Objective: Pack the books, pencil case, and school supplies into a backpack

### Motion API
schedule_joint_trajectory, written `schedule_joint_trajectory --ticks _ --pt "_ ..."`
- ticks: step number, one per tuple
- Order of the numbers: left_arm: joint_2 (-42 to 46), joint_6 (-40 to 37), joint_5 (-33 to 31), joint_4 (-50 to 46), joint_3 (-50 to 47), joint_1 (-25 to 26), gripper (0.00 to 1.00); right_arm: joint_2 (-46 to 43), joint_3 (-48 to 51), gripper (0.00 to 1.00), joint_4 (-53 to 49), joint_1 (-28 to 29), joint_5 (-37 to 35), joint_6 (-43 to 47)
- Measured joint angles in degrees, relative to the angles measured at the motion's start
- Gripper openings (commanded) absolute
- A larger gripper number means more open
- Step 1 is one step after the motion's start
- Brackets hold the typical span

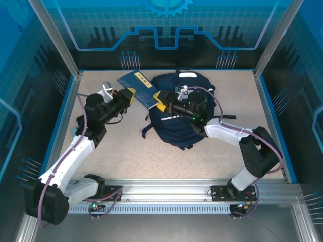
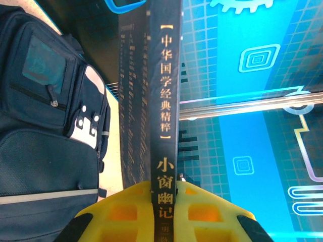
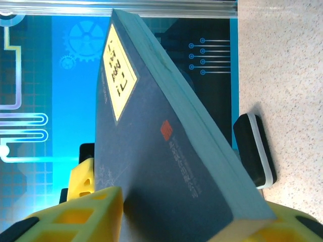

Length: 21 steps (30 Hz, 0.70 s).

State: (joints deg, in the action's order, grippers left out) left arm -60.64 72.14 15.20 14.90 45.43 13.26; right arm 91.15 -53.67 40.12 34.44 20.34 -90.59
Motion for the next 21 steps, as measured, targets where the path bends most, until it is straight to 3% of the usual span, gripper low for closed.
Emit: schedule_joint_trajectory --ticks 3,7,9,12,16,21 --pt "0.1 0.0 0.0 -0.1 -0.7 0.0 0.08 -0.6 0.7 0.39 -0.2 0.0 -0.7 0.3" --pt "0.6 0.0 0.2 -0.2 -1.5 0.0 0.15 -1.7 1.3 0.22 -0.5 0.0 -1.8 1.0" --pt "0.9 -0.2 0.4 -1.0 -2.1 0.0 0.26 -2.3 1.5 0.15 -0.7 0.0 -2.3 1.6" --pt "1.6 -1.4 1.1 -3.8 -2.8 0.0 0.5 -3.7 1.6 0.06 -2.9 -0.1 -3.1 3.3" --pt "3.4 -5.6 1.8 -10.8 -3.0 0.0 0.78 -7.1 1.6 0.03 -10.4 -0.5 -5.1 8.3" --pt "4.0 -15.3 4.0 -19.0 -2.9 0.9 0.92 -14.3 1.5 0.02 -24.9 -1.2 -8.9 17.2"
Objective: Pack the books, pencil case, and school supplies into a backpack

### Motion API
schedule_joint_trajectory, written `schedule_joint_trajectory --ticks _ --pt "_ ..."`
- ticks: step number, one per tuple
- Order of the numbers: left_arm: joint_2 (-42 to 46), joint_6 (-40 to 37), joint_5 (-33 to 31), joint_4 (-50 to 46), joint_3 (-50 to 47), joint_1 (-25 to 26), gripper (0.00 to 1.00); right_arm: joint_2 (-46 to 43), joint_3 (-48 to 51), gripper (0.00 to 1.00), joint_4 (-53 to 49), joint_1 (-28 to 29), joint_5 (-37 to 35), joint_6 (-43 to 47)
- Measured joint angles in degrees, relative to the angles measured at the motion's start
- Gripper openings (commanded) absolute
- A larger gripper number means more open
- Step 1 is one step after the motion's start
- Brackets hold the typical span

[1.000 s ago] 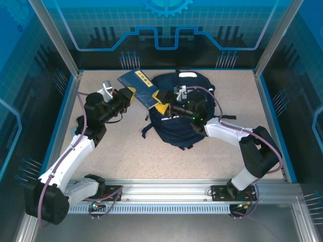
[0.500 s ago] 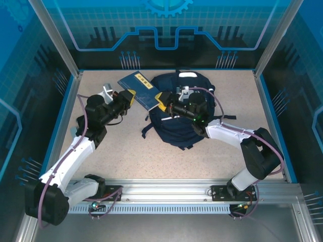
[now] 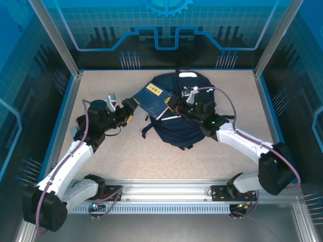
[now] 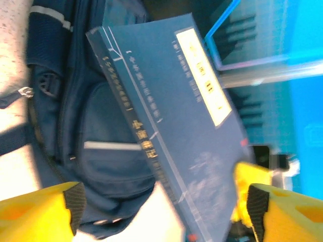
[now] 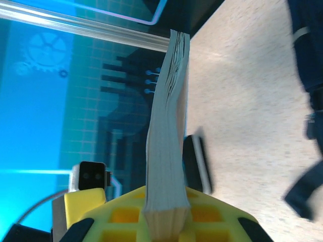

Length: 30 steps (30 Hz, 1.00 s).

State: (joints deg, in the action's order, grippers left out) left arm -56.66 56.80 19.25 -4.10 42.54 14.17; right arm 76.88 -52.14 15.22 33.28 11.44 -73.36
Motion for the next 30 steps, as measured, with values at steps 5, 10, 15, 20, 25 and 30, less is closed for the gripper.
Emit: schedule_joint_trajectory --ticks 5,10,15,20,25,30 --pt "-3.7 -13.0 0.0 -10.0 4.3 6.4 0.98 -7.2 -1.2 0.02 -15.6 -1.6 -5.0 9.1" --pt "-10.6 -22.4 -1.8 -12.9 10.3 12.5 0.99 -15.7 -1.4 0.02 -30.0 -6.0 -11.1 15.9" --pt "-21.0 -32.8 -7.0 -14.8 17.5 20.9 0.99 -26.2 -0.9 0.04 -40.9 -12.7 -14.1 19.5" --pt "-33.5 -43.3 -14.3 -17.9 28.1 28.2 0.97 -32.2 -0.4 0.05 -48.8 -16.7 -14.0 21.2" --pt "-46.5 -50.8 -19.2 -21.5 39.2 30.9 0.8 -33.9 1.2 0.07 -54.0 -20.0 -13.9 22.0" --pt "-56.0 -55.5 -22.3 -26.0 46.8 31.1 0.76 -36.5 4.5 0.07 -55.4 -24.3 -11.9 22.0"
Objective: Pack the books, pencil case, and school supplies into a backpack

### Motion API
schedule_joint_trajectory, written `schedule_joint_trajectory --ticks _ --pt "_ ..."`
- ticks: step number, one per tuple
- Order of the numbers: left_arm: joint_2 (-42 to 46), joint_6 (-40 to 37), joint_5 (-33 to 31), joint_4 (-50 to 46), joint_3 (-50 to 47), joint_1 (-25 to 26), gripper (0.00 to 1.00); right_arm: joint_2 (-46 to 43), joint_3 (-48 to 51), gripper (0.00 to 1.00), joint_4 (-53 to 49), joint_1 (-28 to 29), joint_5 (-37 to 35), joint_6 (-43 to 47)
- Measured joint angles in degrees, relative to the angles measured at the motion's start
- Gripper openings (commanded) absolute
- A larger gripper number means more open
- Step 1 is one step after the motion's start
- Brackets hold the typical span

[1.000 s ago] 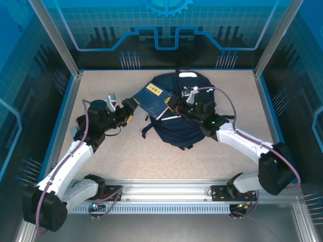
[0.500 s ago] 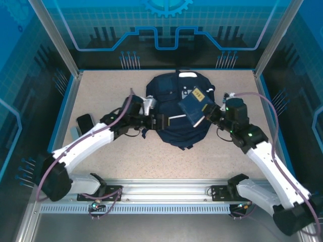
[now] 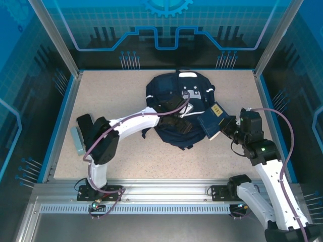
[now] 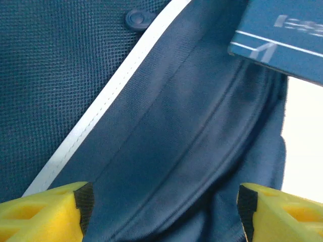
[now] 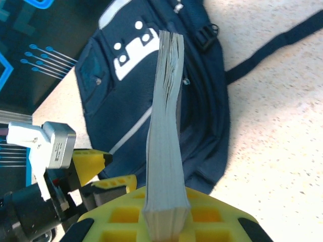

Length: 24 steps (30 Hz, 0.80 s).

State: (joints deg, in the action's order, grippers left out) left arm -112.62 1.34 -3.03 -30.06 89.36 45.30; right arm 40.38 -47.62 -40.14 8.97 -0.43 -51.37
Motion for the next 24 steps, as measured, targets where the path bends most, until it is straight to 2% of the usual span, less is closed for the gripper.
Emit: schedule_joint_trajectory --ticks 9,12,18,21,24 --pt "-6.1 -5.4 -5.7 -3.8 5.5 0.3 0.69 -0.9 3.4 0.08 -0.1 -4.7 4.6 -0.4" --pt "-7.1 -6.5 -6.8 -4.9 7.1 0.4 0.71 -0.8 3.7 0.08 0.0 -5.0 5.7 -0.7" --pt "-8.5 -8.7 -7.3 -5.7 8.2 0.7 0.81 -0.7 3.8 0.08 0.1 -5.0 6.7 -0.9" --pt "-8.6 -9.6 -8.5 -5.9 8.2 1.0 0.82 -1.2 3.8 0.08 -0.1 -5.0 6.6 -0.9" --pt "-8.6 -10.7 -10.1 -5.9 8.2 1.1 0.77 -1.9 3.7 0.08 -0.5 -5.1 6.0 -0.9"
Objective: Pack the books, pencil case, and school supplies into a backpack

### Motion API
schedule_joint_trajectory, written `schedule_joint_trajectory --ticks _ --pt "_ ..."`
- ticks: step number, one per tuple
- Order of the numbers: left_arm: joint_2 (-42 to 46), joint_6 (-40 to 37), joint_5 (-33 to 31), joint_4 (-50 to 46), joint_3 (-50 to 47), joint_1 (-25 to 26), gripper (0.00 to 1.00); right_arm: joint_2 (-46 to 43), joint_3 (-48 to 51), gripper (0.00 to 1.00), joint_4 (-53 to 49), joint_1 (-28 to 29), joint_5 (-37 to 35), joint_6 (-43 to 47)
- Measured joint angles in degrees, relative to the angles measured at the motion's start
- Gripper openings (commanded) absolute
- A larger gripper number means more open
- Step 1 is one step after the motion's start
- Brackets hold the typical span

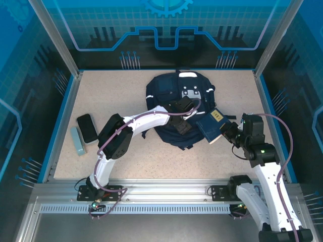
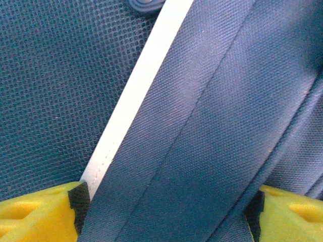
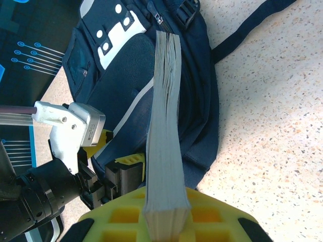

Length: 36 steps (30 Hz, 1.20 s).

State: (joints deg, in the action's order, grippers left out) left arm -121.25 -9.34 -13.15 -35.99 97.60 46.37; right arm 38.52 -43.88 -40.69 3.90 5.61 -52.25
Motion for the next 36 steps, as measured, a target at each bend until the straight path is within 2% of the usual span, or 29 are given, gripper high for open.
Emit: schedule_joint_trajectory --ticks 5,14,21,30,36 --pt "-0.6 -1.4 -2.2 -0.2 0.4 0.3 0.69 -0.7 -0.2 0.08 -1.6 -0.2 -1.8 0.0" --pt "-0.8 -2.6 -5.2 -1.2 1.2 1.7 0.26 -2.6 -3.2 0.09 -5.0 -0.2 -5.5 0.9" --pt "-0.2 -2.7 -9.4 -0.7 1.2 2.3 0.06 -4.3 -4.2 0.09 -7.0 -0.2 -7.3 1.7" --pt "11.1 0.2 -15.0 6.2 -1.3 2.1 0.0 -5.9 -5.7 0.09 -9.5 -0.2 -6.1 2.0" --pt "18.2 1.9 -16.0 12.8 -4.9 1.4 0.0 -6.7 -3.1 0.09 -5.8 -0.2 1.4 0.9"
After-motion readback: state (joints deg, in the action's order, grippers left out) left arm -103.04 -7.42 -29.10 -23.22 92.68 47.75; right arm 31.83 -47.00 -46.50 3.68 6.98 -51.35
